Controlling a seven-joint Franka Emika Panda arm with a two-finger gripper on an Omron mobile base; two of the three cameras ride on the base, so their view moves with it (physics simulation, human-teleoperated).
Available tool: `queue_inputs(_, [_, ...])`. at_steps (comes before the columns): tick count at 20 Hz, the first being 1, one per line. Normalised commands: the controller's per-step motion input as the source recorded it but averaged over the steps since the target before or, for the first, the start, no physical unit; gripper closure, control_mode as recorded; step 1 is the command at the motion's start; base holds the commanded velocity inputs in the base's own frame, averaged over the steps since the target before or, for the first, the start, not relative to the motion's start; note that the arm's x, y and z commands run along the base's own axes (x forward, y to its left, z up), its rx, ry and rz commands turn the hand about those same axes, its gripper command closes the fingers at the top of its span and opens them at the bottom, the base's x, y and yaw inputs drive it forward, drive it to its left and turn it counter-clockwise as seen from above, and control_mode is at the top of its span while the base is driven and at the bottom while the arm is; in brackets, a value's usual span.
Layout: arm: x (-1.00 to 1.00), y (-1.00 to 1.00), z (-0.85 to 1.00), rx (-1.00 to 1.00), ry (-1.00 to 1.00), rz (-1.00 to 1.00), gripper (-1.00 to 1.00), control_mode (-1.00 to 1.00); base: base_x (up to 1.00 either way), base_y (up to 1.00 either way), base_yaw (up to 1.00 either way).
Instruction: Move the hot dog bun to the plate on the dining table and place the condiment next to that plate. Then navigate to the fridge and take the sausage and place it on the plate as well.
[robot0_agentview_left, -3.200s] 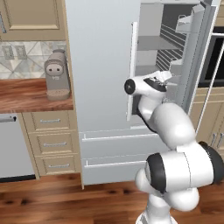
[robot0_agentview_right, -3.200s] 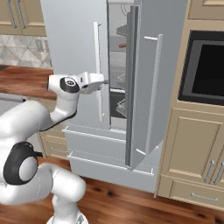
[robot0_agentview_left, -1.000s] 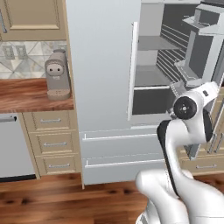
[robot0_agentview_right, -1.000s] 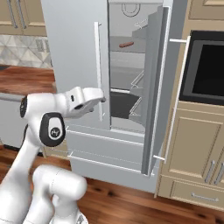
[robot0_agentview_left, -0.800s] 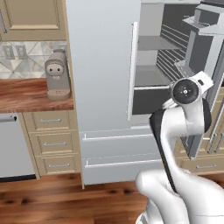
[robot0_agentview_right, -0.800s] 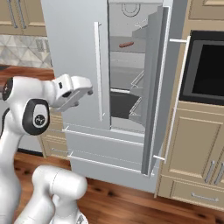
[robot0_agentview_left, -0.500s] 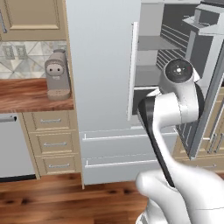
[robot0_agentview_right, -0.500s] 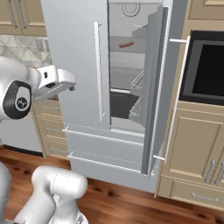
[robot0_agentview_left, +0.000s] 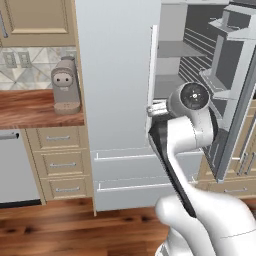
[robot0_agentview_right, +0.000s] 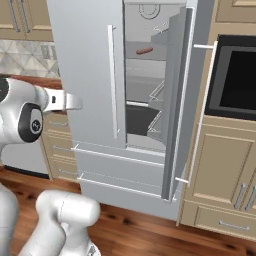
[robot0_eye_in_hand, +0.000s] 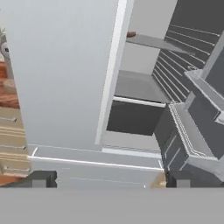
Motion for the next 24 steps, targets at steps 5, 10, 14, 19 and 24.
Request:
queue_inputs(5, [0.99,-0.02,-0.18,0.00,-0.03,-0.11,-1.00,-1.00,0.00,0.00,0.00])
queue_inputs(10, [0.98,-0.12,0.00,0.05,0.19,-0.03,-1.00,-1.00,0.00,0.00,0.00])
queue_inputs(14, [0.98,-0.11,-0.02,0.07,0.22,0.00,-1.00,-1.00,0.00,0.00,0.00])
queue_inputs(19, [1.00,-0.03,-0.27,0.05,0.08,0.00,-1.00,-1.00,0.00,0.00,0.00])
queue_inputs(24, [0.83,-0.08,-0.46,0.06,0.01,-0.02,-1.00,-1.00,0.00,0.00,0.00])
